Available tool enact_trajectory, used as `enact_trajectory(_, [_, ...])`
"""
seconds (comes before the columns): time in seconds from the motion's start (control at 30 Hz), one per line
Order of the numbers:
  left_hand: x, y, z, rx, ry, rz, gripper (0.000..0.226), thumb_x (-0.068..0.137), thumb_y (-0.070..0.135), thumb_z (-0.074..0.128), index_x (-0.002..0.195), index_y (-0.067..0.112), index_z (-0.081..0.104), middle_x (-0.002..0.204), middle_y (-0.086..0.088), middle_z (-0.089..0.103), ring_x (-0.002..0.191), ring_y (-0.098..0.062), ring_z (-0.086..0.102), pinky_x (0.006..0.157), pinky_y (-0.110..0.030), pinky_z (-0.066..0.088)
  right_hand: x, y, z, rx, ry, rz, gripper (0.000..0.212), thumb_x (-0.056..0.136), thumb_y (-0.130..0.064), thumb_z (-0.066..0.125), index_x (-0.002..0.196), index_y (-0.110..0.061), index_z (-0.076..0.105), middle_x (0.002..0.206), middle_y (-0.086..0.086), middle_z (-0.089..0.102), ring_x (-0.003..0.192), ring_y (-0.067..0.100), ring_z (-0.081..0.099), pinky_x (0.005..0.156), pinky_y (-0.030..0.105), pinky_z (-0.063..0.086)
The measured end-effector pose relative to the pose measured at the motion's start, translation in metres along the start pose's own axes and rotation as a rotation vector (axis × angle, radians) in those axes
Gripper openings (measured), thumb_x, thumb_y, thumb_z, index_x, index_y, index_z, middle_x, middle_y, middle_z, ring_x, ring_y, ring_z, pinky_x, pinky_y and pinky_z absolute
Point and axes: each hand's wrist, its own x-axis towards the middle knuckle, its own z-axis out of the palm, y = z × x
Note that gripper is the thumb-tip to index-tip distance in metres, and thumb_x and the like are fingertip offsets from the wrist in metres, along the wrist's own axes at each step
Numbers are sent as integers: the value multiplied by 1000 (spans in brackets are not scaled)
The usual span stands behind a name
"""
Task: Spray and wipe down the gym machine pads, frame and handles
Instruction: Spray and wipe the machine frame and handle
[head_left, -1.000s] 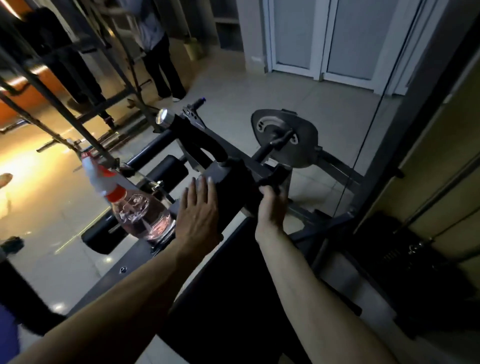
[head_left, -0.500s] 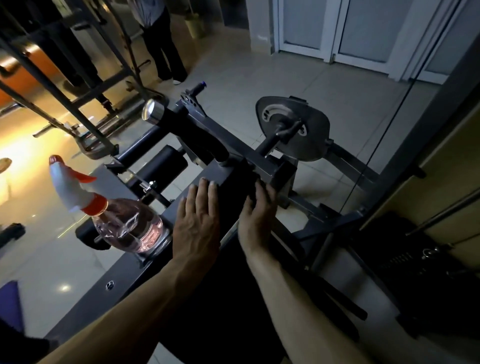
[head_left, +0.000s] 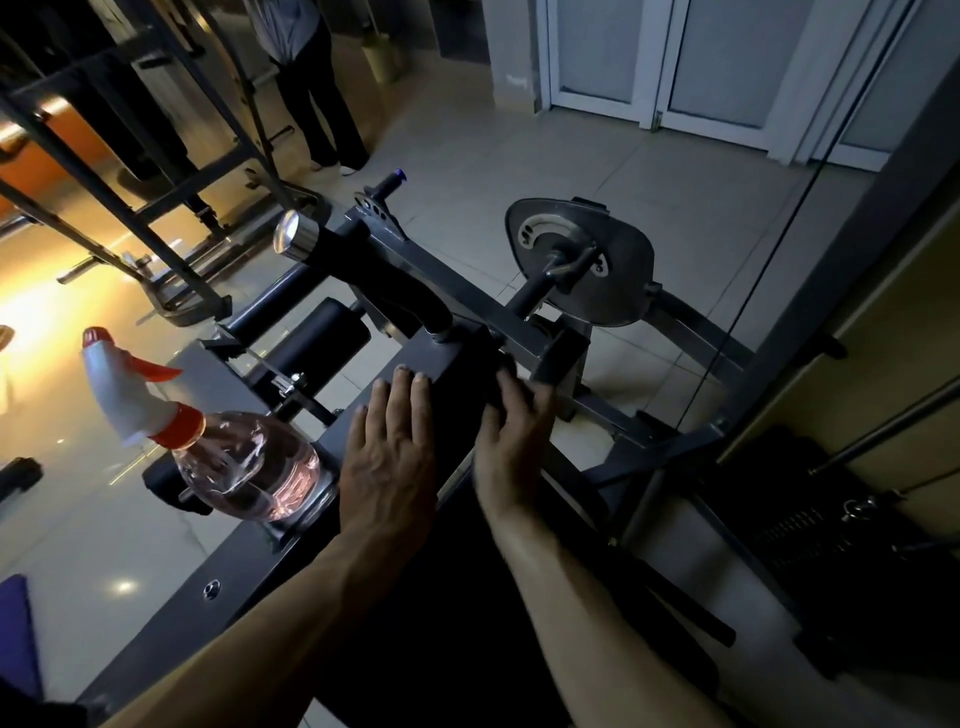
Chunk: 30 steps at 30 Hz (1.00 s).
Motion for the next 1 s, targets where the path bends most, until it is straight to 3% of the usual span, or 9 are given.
enact_trajectory(0.07, [-1, 1, -1, -1, -8, 8, 121, 82, 27, 79, 162, 6, -10, 170, -19, -7, 158, -36, -3, 128, -50, 15, -47, 5, 2, -57, -115, -88, 61, 91, -4, 71, 148, -18, 54, 142, 10, 45, 126, 14, 43, 106, 30, 49])
enact_trajectory(0.17, [-1, 0, -4, 2, -6, 13, 123, 77, 26, 82, 163, 5, -5, 170, -20, -3, 158, -37, 1, 127, -51, 18, -59, 20, -9, -152, -252, -263, 68, 89, -10, 77, 151, -21, 51, 143, 6, 44, 128, 18, 46, 106, 23, 47])
enact_trajectory(0.27, [0, -2, -2, 16, -16, 15, 125, 78, 26, 83, 162, 7, -8, 170, -19, -4, 158, -36, 1, 127, -50, 17, -4, 30, -10, -59, -127, -135, 51, 94, 4, 59, 142, -14, 60, 139, 8, 44, 126, 19, 47, 101, 35, 56])
enact_trajectory(0.4, [0, -1, -1, 20, -17, 2, 127, 77, 28, 84, 163, 8, -7, 170, -19, -2, 158, -36, 3, 127, -50, 19, 30, 22, -6, -37, -57, -1, 51, 96, 3, 50, 144, -10, 58, 143, 7, 41, 129, 16, 45, 101, 4, 38])
enact_trajectory(0.6, [0, -2, 2, 26, -20, -3, 134, 71, 29, 88, 162, 9, -9, 170, -18, -3, 158, -36, 2, 127, -50, 17, 10, 33, -20, -294, -219, -360, 59, 99, -10, 48, 157, -6, 38, 168, 16, 15, 152, 33, 27, 116, 34, 43])
enact_trajectory(0.73, [-1, -1, 0, 23, 3, -5, 129, 73, 27, 87, 163, 7, -3, 170, -19, 2, 157, -37, 6, 127, -50, 17, 25, 45, -28, -273, -194, -476, 49, 100, 1, 50, 149, -4, 53, 156, 17, 43, 142, 31, 48, 105, 40, 55])
enact_trajectory(0.83, [-3, 1, 0, 43, 12, -12, 126, 73, 26, 87, 163, 5, 1, 170, -20, 5, 157, -37, 9, 128, -48, 15, 12, 34, -14, -203, -95, -295, 45, 97, -1, 51, 140, -5, 61, 143, 14, 53, 131, 29, 55, 101, 40, 57])
enact_trajectory(0.9, [-1, 2, -2, 30, 19, -4, 122, 76, 26, 85, 162, 4, 2, 170, -21, 6, 157, -37, 9, 128, -48, 16, -20, 18, -2, -198, -81, -260, 43, 97, -5, 56, 139, -5, 62, 140, 16, 55, 128, 29, 55, 102, 38, 54])
enact_trajectory(1.0, [-1, 1, -4, 21, -4, 8, 125, 73, 29, 86, 163, 4, 2, 170, -21, 4, 157, -37, 8, 127, -49, 18, -57, 17, -7, -207, -192, -429, 47, 86, -5, 76, 133, -6, 67, 139, 15, 57, 125, 30, 54, 114, 23, 39])
